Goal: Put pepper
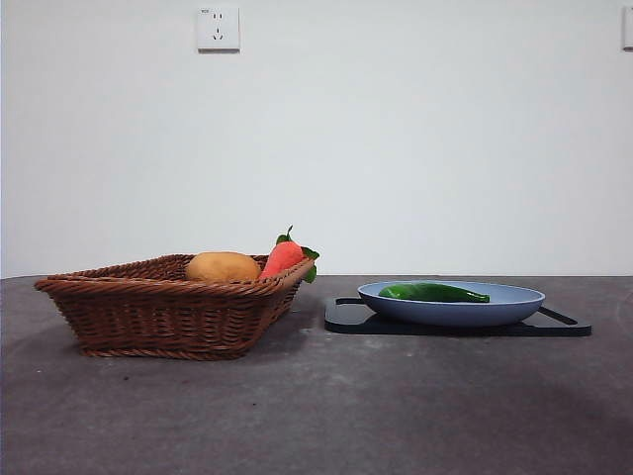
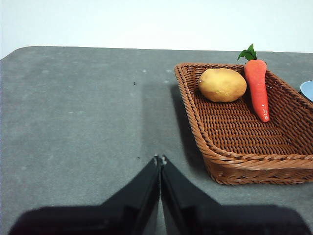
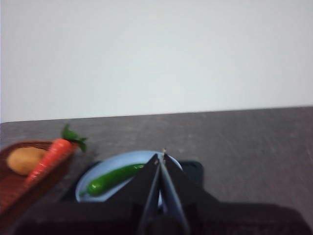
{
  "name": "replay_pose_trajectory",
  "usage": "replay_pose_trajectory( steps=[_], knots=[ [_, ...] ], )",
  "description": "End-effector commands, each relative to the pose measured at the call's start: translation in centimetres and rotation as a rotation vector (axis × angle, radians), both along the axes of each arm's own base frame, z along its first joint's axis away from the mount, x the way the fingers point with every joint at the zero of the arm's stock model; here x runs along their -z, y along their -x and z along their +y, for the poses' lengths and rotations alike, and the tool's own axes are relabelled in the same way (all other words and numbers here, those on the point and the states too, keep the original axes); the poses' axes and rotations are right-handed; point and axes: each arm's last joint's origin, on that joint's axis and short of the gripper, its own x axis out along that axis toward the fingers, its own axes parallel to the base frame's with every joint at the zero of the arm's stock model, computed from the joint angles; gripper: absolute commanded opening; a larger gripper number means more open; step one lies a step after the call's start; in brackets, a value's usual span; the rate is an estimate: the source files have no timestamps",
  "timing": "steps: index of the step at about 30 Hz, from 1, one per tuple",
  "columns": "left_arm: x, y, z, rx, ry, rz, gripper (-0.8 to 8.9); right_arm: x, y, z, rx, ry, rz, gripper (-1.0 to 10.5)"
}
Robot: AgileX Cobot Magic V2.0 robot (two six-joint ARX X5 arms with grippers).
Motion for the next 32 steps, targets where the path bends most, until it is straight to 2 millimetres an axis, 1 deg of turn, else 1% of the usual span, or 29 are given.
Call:
replay_pose_trajectory(
  steps=[1, 4, 9, 15, 20, 24, 32],
  knots=[
    [0.2, 0.0, 0.0, 0.005, 0.009, 0.008, 0.08, 1.3, -0.2, 0.0, 0.008, -0.022, 0.010, 0.1],
    [0.2, 0.0, 0.0, 0.005, 0.009, 0.008, 0.08, 2.7, -0.4, 0.1, 0.016, -0.031, 0.036, 0.1],
    [0.2, 0.0, 0.0, 0.005, 0.009, 0.008, 0.08, 4.5, -0.7, 0.1, 0.014, -0.043, 0.095, 0.1],
    [0.2, 0.0, 0.0, 0.005, 0.009, 0.008, 0.08, 4.8, -0.7, 0.1, 0.018, -0.037, 0.128, 0.1],
    [0.2, 0.0, 0.0, 0.005, 0.009, 0.008, 0.08, 5.8, -0.5, 0.1, 0.021, -0.044, 0.231, 0.1],
    [0.2, 0.0, 0.0, 0.005, 0.009, 0.008, 0.08, 5.5, -0.6, 0.1, 0.022, -0.057, 0.203, 0.1],
    [0.2, 0.0, 0.0, 0.005, 0.009, 0.008, 0.08, 5.5, -0.6, 0.1, 0.021, -0.056, 0.209, 0.1]
  ],
)
